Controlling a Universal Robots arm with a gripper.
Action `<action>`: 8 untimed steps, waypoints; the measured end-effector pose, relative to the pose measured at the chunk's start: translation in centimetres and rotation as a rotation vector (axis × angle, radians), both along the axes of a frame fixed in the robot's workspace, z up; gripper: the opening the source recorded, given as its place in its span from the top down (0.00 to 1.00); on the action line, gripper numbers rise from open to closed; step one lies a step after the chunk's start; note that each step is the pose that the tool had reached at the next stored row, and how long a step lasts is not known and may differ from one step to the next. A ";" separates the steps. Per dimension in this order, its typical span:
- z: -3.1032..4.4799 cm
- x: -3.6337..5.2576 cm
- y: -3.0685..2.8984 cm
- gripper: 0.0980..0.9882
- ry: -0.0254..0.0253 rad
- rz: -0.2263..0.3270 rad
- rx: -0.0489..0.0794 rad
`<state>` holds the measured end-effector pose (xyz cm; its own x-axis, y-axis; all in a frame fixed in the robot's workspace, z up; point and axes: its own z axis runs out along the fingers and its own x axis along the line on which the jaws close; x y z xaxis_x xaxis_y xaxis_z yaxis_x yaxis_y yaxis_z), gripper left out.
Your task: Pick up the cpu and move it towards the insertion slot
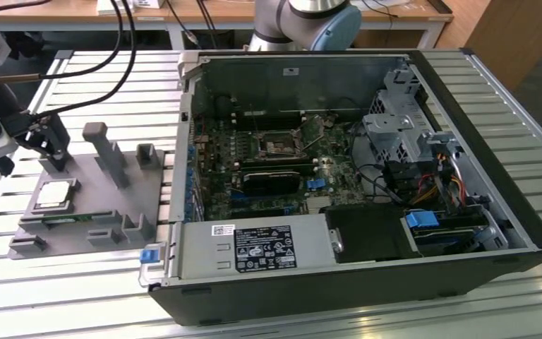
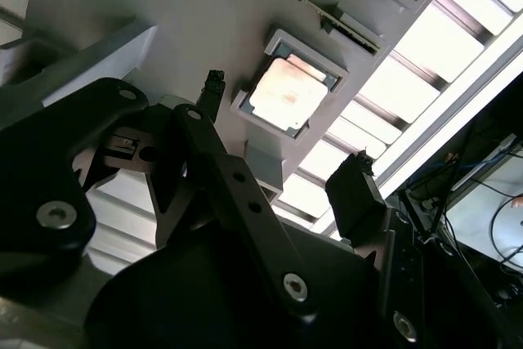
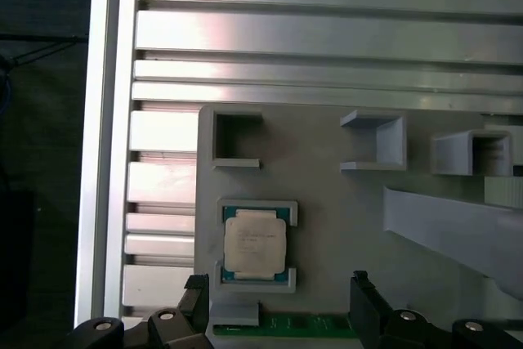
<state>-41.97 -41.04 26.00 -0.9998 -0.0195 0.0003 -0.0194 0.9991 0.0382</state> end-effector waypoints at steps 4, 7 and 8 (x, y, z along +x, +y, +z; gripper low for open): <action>-0.24 0.00 0.00 0.24 0.0000 0.000 0.000; -0.37 0.00 0.00 0.24 0.0000 0.000 0.000; -0.43 0.00 0.00 0.24 -0.0001 0.000 0.000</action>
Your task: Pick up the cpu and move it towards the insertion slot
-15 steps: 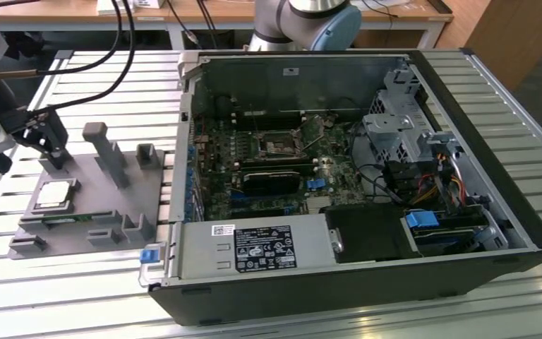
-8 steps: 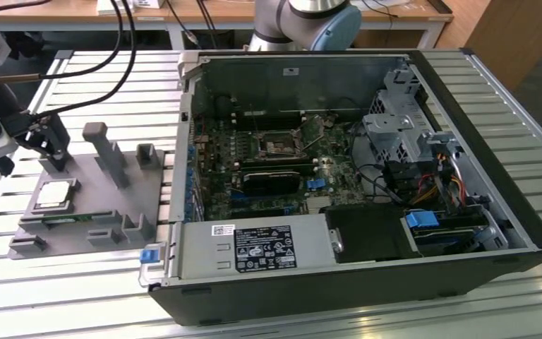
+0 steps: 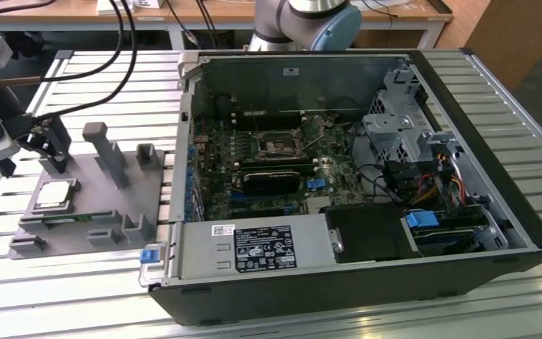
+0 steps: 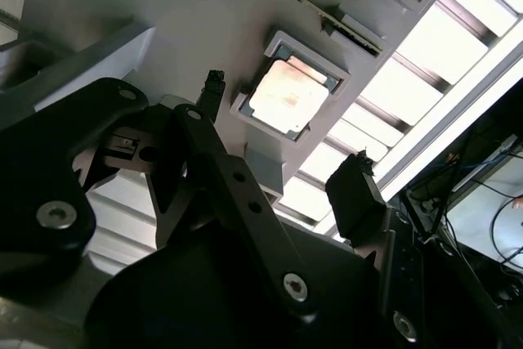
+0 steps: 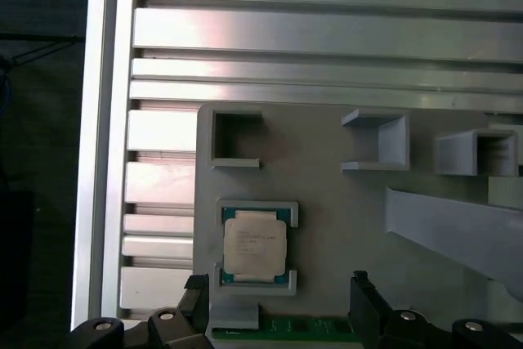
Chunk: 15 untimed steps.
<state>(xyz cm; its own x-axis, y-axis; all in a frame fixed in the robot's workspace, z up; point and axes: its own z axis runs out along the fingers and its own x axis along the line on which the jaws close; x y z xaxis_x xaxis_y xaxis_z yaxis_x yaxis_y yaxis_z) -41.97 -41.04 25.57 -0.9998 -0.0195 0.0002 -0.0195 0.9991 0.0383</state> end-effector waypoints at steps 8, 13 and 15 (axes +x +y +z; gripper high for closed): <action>-0.64 0.00 0.00 0.24 0.0001 0.000 0.000; -0.98 0.00 0.00 0.24 0.0001 0.000 0.000; -1.10 0.00 0.00 0.24 0.0001 0.000 0.000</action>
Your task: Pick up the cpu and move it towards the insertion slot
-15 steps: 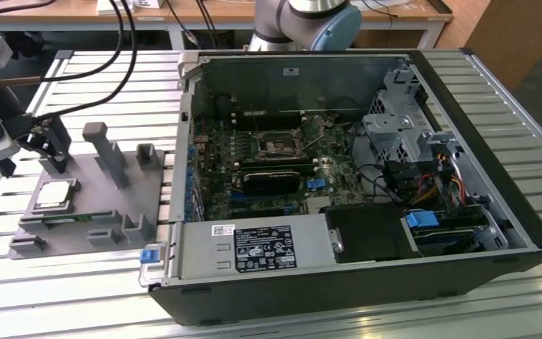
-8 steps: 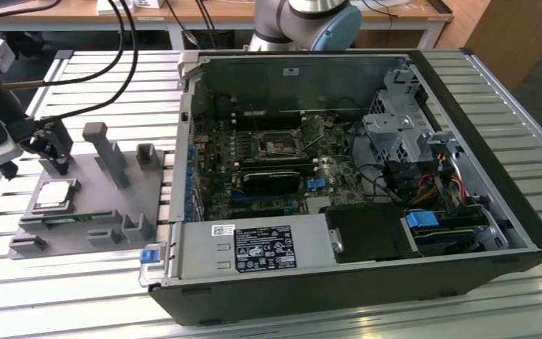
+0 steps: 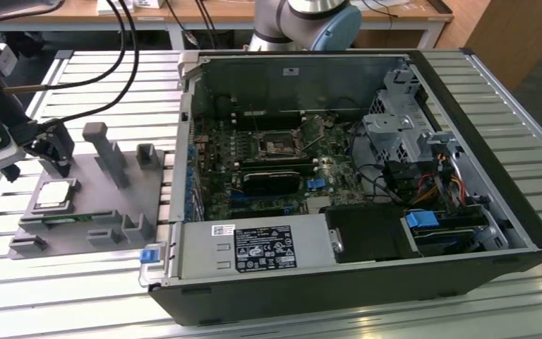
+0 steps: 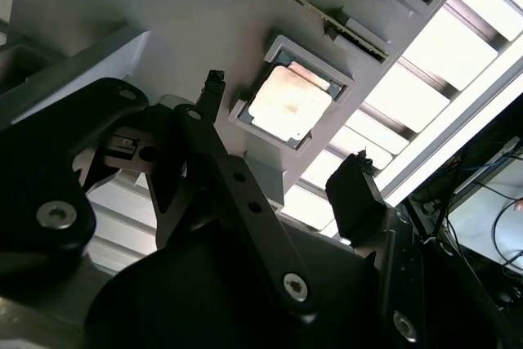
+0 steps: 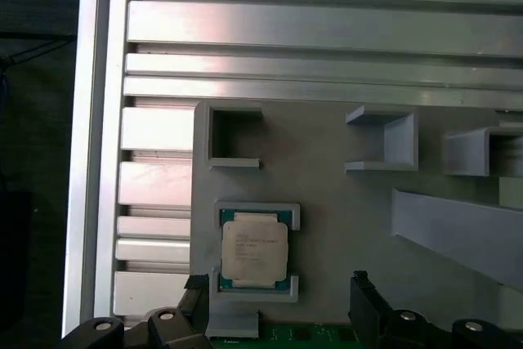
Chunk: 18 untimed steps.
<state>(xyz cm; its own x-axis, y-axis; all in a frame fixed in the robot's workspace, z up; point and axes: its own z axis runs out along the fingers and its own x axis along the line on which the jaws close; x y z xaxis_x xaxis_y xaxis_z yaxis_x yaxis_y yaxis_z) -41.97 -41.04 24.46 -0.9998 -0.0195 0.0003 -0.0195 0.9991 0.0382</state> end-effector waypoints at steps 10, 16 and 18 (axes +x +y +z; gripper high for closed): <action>-0.42 0.00 0.00 0.24 0.0000 0.000 0.000; -0.71 0.00 0.00 0.24 0.0000 0.000 0.000; -0.79 0.00 0.00 0.24 0.0001 0.000 0.000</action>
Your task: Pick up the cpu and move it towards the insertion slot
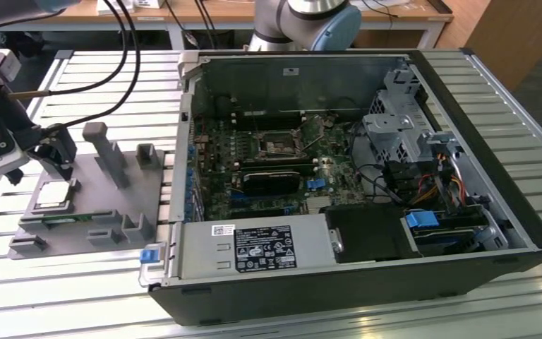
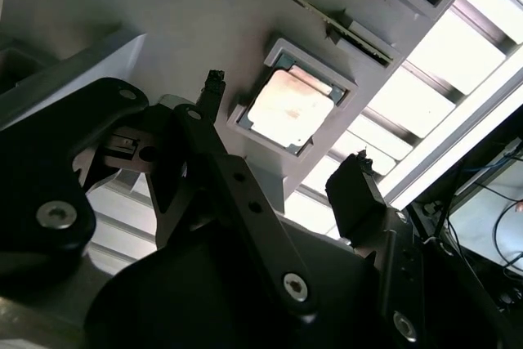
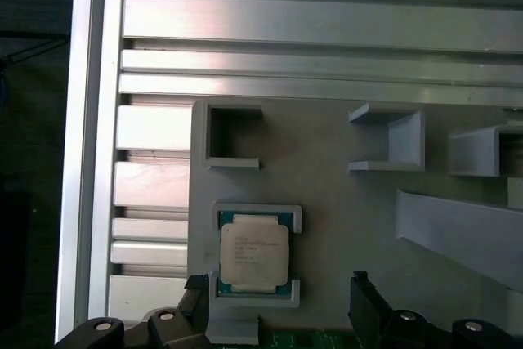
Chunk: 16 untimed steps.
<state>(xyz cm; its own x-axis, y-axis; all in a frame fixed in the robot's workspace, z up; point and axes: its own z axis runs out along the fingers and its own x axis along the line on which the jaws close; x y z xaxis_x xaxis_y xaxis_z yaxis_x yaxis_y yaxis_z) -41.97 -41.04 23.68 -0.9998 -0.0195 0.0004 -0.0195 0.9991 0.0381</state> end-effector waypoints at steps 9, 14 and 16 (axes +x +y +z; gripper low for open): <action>-0.23 0.00 0.00 0.24 -0.0001 0.000 0.000; -0.33 0.00 0.00 0.24 -0.0001 0.000 0.000; -0.41 0.00 0.00 0.24 -0.0003 0.000 0.000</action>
